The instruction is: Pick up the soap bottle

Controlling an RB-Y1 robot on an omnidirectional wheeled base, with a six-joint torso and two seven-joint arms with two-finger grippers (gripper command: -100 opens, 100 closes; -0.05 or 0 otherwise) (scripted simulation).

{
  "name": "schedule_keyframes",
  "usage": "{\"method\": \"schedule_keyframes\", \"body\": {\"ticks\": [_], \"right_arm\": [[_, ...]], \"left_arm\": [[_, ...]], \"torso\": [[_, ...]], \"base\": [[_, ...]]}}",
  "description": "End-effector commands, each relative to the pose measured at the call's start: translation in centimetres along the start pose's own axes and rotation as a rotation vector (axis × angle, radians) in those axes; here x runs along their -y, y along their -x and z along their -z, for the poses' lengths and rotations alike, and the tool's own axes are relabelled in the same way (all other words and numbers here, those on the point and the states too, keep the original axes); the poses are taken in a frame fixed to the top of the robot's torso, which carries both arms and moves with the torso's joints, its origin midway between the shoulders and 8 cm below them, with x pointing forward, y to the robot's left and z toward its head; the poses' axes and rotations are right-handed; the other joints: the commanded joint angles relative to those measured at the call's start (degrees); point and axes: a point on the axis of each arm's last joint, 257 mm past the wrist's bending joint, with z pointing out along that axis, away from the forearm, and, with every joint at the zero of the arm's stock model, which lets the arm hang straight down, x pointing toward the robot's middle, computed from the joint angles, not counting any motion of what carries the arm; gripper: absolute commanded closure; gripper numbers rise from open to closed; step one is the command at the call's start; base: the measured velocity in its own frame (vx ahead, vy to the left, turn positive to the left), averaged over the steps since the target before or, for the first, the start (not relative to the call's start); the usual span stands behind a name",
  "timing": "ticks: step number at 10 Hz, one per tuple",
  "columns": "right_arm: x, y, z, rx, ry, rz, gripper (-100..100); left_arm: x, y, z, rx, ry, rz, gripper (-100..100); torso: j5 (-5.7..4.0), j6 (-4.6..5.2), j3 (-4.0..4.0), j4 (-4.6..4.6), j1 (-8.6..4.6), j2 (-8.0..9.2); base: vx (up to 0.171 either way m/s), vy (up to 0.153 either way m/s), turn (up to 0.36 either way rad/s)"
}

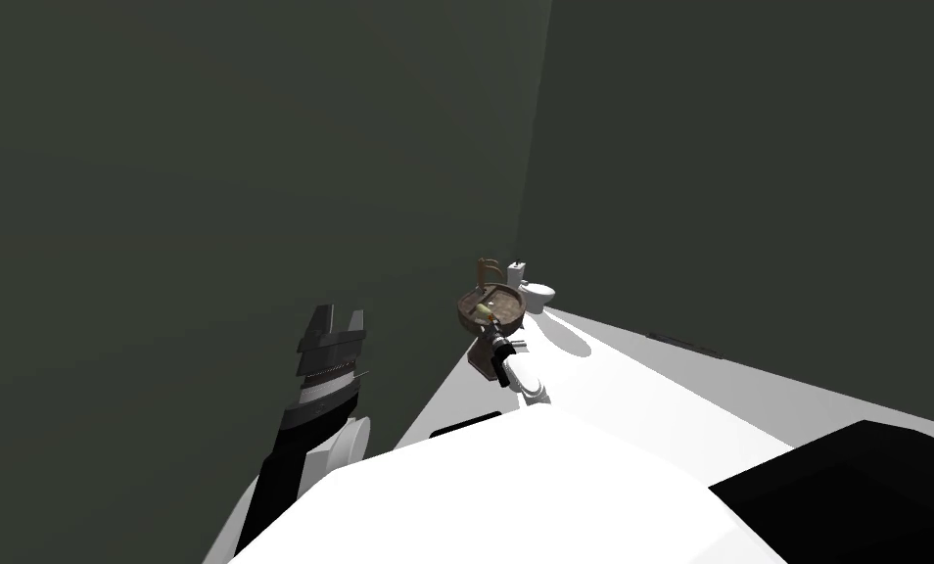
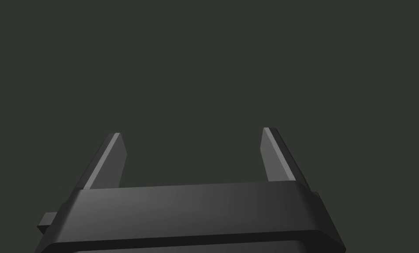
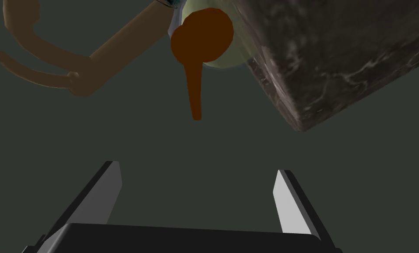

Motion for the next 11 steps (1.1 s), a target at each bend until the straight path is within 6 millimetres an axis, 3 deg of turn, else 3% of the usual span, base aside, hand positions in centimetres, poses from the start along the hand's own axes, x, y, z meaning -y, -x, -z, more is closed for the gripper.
{"method": "schedule_keyframes", "body": {"ticks": [1,7,8,9,10,11], "right_arm": [[-0.2,-0.7,-0.1,-0.023,-0.007,0.063,-100],[-0.5,-1.4,-0.2,-0.052,-0.015,0.133,-100],[-0.5,-1.4,-0.2,-0.053,-0.016,0.134,0],[0.4,-2.9,-0.2,-0.078,-0.030,0.132,-100],[1.4,-4.3,-0.1,-0.103,-0.044,0.130,-100],[1.4,-4.3,-0.1,-0.103,-0.044,0.130,-100]], "left_arm": [[0.0,0.0,0.0,0.000,0.000,0.000,0],[0.0,0.0,0.0,0.000,0.000,0.000,0],[0.0,0.0,0.0,0.000,0.000,0.000,0],[0.0,0.0,0.0,0.000,0.000,0.000,0],[0.0,0.0,0.0,0.000,0.000,0.000,0],[0.0,0.0,0.0,0.000,0.000,0.000,0]], "torso": [[0.00,0.00,0.00,0.00,0.00,0.00],[0.00,-0.01,0.01,0.00,-0.02,0.02],[0.01,-0.01,0.04,0.01,0.03,0.08],[0.01,-0.01,0.07,0.03,0.06,0.12],[0.02,-0.05,0.11,0.04,0.10,0.19],[0.03,-0.03,0.15,0.06,0.11,0.27]], "base": [[0.045,-0.018,-0.038],[0.024,-0.018,-0.016],[0.000,0.000,0.000],[-0.018,0.007,0.266],[-0.036,0.015,0.316],[-0.030,0.010,0.045]]}}
